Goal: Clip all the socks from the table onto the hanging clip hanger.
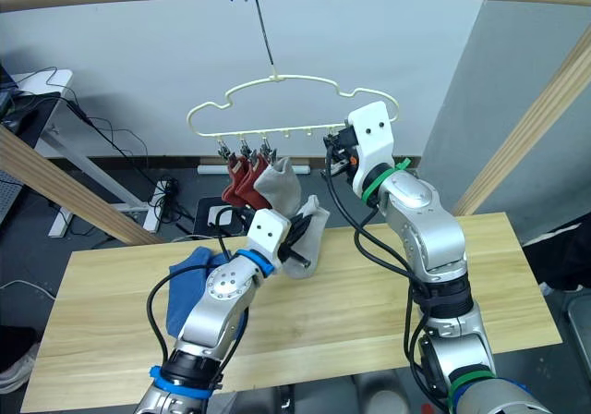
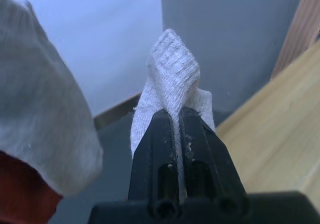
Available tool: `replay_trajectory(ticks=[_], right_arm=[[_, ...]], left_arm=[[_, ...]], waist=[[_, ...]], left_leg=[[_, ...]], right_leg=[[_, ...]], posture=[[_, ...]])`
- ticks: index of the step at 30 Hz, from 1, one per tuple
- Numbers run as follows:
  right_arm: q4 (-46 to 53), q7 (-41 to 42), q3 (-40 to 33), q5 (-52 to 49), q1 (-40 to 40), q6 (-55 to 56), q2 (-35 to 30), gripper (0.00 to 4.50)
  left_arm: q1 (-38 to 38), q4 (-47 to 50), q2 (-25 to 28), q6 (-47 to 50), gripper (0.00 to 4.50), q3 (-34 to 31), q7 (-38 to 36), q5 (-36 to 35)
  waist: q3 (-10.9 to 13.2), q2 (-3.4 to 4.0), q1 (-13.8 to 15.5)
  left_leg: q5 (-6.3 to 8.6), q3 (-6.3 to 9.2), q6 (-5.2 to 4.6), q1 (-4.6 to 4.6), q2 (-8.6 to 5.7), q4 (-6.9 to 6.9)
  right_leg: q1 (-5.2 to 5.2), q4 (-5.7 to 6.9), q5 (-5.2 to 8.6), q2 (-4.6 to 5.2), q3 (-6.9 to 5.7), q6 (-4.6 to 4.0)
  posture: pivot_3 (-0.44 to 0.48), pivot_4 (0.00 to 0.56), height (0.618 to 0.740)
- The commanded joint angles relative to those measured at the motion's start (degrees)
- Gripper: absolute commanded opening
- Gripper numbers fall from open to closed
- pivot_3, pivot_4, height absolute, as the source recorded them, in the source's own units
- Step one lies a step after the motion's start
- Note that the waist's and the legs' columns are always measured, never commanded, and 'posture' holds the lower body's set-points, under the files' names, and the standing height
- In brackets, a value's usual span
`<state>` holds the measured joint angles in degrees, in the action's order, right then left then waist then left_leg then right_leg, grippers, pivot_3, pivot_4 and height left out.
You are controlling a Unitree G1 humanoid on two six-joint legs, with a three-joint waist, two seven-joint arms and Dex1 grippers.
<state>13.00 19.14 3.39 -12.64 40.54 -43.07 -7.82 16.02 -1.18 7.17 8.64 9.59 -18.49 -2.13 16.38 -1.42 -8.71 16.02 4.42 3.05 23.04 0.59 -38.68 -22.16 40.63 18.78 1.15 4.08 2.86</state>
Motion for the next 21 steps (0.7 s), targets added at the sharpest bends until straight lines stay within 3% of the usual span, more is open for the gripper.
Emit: replay_trajectory(ticks=[1, 21], right_arm=[[3.67, 0.15, -0.28, -1.8, 0.92, 0.04, 0.53, 0.0], [4.16, 0.0, 0.6, -3.01, -0.25, -0.68, 0.52, 0.0]], left_arm=[[2.55, -0.8, -2.0, -2.44, 0.01, 0.51, 2.02, 1.32], [6.63, 3.38, -7.61, 1.79, 0.01, -1.65, 1.53, -4.12]], waist=[[0.0, 0.0, -0.01], [0.0, -0.01, -0.67]], left_leg=[[0.0, 0.0, 0.0, 0.01, -0.01, 0.0], [0.0, 0.01, 0.0, 0.09, -0.02, 0.0]], right_leg=[[-0.01, 0.0, 0.0, 0.0, -0.01, 0.0], [0.0, -0.13, 0.0, -0.01, -0.01, 0.01]], posture=[[-0.216, 0.262, 0.74], [-0.213, 0.265, 0.74]])
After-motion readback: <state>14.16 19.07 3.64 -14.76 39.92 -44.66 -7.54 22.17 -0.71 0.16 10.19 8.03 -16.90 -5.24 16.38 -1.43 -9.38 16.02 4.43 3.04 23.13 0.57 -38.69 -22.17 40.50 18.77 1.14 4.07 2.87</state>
